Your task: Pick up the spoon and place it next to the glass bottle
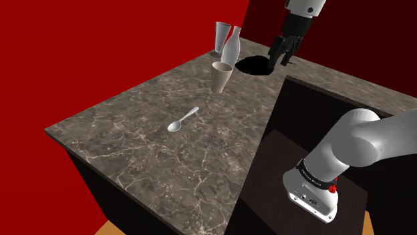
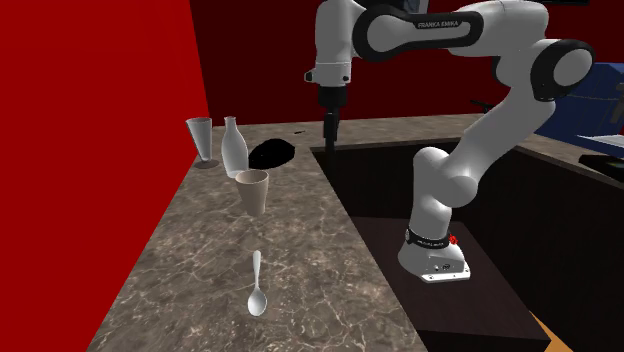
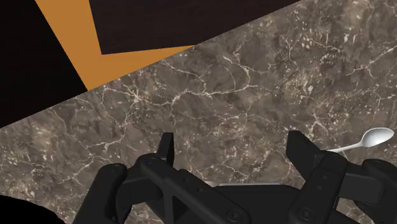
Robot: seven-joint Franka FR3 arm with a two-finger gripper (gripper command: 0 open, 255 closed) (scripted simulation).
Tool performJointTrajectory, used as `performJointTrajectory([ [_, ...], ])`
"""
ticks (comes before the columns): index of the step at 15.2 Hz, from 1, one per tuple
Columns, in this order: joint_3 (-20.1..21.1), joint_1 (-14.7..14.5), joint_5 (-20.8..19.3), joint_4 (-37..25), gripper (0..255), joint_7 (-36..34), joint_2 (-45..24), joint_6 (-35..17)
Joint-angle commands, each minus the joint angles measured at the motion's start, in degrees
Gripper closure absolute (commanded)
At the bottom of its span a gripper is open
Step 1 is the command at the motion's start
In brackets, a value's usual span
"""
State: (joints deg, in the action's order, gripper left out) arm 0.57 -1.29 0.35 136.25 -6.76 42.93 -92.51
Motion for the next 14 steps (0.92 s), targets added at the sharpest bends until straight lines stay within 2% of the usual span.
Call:
performJointTrajectory([
  [1,0.00,0.00,0.00,0.00,0,0.00,0.00,0.00],
  [8,8.70,1.21,9.19,6.61,0,-20.57,-2.01,-9.66],
  [14,16.57,2.25,16.02,8.19,0,-37.56,-8.71,-20.21],
])
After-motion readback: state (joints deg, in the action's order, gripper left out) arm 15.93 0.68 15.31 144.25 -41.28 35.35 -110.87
